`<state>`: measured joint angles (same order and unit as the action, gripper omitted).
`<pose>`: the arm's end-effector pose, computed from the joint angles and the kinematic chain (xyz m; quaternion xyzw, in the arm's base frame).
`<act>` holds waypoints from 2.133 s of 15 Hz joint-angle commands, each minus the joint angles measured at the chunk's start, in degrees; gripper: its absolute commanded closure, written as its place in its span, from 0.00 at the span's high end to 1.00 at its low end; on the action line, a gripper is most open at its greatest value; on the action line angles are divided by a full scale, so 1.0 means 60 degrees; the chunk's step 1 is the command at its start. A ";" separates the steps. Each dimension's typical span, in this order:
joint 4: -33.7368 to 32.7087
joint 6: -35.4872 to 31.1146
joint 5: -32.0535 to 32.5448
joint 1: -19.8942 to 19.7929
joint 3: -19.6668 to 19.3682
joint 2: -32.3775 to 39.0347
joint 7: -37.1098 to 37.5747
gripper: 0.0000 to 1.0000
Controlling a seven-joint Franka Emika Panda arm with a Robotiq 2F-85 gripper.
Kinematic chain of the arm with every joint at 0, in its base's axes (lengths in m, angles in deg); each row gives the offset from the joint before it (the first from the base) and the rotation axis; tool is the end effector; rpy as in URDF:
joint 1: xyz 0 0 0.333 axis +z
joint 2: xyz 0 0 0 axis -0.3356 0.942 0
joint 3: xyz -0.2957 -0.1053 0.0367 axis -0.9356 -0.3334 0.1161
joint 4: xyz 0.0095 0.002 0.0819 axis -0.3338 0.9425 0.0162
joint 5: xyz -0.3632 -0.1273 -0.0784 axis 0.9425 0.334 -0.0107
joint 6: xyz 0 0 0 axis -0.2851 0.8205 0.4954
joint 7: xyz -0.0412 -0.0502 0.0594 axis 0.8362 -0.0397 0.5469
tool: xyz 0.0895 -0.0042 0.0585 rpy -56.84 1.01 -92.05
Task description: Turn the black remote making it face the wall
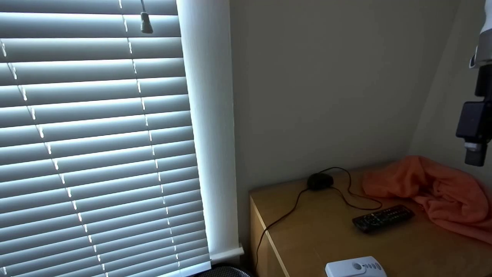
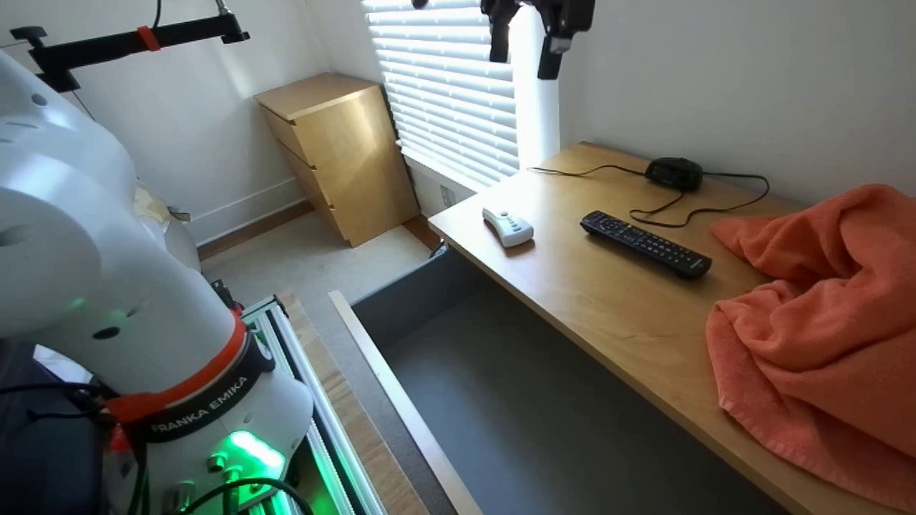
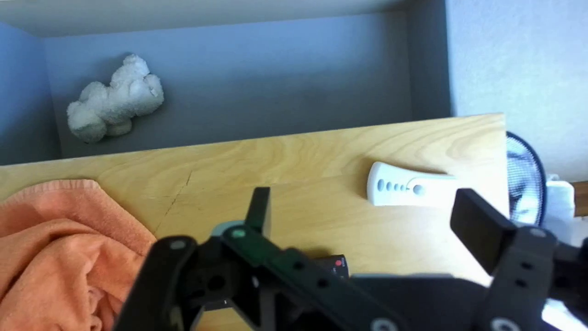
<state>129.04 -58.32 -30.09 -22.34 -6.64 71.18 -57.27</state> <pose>0.4572 -0.0835 0.4752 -0.9910 0.0688 0.1089 0.0370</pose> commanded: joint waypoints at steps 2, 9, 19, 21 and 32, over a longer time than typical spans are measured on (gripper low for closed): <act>0.0634 -0.2191 -0.0713 -0.0304 0.0091 0.1068 0.1612 1.00; 0.1044 -0.6196 -0.2094 -0.0265 0.0170 0.3080 0.3951 1.00; 0.0298 -0.6408 -0.0321 -0.0072 -0.0092 0.4420 0.5666 1.00; -0.0075 -0.6510 0.0181 0.0048 -0.0260 0.5011 0.6559 1.00; -0.1934 -0.6395 -0.0711 0.0076 -0.0324 0.7320 0.8075 1.00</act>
<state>120.27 -97.12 -31.58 -21.85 -8.42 112.62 -10.54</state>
